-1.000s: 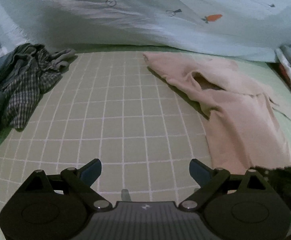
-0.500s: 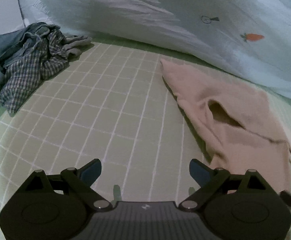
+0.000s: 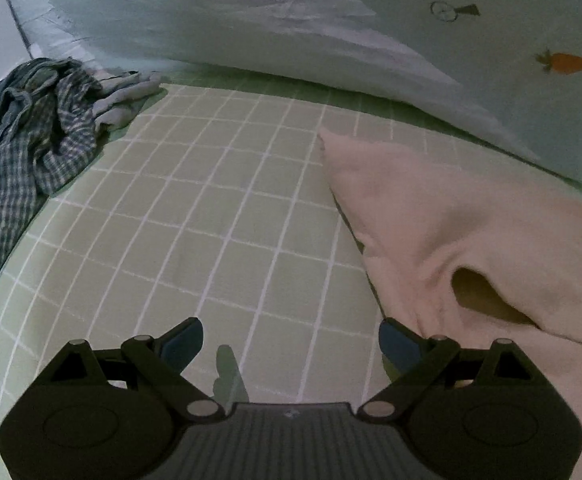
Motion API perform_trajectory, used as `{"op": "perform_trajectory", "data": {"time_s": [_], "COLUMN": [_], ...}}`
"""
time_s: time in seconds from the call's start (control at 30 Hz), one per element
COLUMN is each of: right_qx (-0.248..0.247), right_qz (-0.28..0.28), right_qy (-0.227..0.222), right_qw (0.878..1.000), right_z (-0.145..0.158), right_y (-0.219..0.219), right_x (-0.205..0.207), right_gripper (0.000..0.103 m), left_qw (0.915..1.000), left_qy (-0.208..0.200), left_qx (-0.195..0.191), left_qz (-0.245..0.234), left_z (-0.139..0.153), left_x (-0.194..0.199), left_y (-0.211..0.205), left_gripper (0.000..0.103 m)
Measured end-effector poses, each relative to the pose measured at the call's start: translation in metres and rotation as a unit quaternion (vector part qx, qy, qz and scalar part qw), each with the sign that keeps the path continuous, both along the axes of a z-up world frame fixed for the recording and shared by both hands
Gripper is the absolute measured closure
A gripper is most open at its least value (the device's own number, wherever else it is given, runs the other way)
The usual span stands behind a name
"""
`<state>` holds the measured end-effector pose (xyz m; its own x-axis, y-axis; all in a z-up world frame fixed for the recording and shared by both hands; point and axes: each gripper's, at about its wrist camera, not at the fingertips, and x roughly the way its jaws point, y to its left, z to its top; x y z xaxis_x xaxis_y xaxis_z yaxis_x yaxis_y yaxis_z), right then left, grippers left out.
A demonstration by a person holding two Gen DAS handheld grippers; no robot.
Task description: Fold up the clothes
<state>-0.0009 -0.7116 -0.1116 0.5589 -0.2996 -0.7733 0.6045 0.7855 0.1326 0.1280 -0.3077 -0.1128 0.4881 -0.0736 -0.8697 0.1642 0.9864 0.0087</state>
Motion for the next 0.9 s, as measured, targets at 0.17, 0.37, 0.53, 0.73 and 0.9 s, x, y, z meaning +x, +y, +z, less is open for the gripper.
{"op": "perform_trajectory", "data": {"time_s": [0.17,0.37,0.53,0.73,0.9], "right_qx": [-0.012,-0.030,-0.046,-0.069,-0.057], "right_qz": [0.029,0.075,0.075,-0.012,-0.128], "right_qy": [0.020,0.026,-0.016,-0.111,-0.090], "right_qw": [0.999,0.996,0.996,0.991,0.986], "right_z": [-0.008,0.001,0.028,0.083,0.080], "right_y": [-0.001,0.013,0.019,-0.010,-0.060], "right_x": [0.022,0.031,0.026,0.004,-0.014], "right_gripper": [0.034,0.096,0.097,0.097,0.097], "left_qw": [0.9999,0.9998,0.9997,0.9989,0.9972], "left_qy": [0.000,-0.001,-0.015,-0.038,-0.050], "left_qx": [0.011,0.015,0.005,-0.018,-0.048], "left_qz": [0.000,-0.012,-0.019,-0.021,-0.028], "left_z": [-0.004,-0.007,0.001,0.017,0.025], "left_x": [0.018,0.027,0.028,0.031,0.034], "left_y": [-0.008,-0.012,-0.011,-0.009,-0.012], "left_gripper": [0.009,0.009,0.009,0.009,0.009]}}
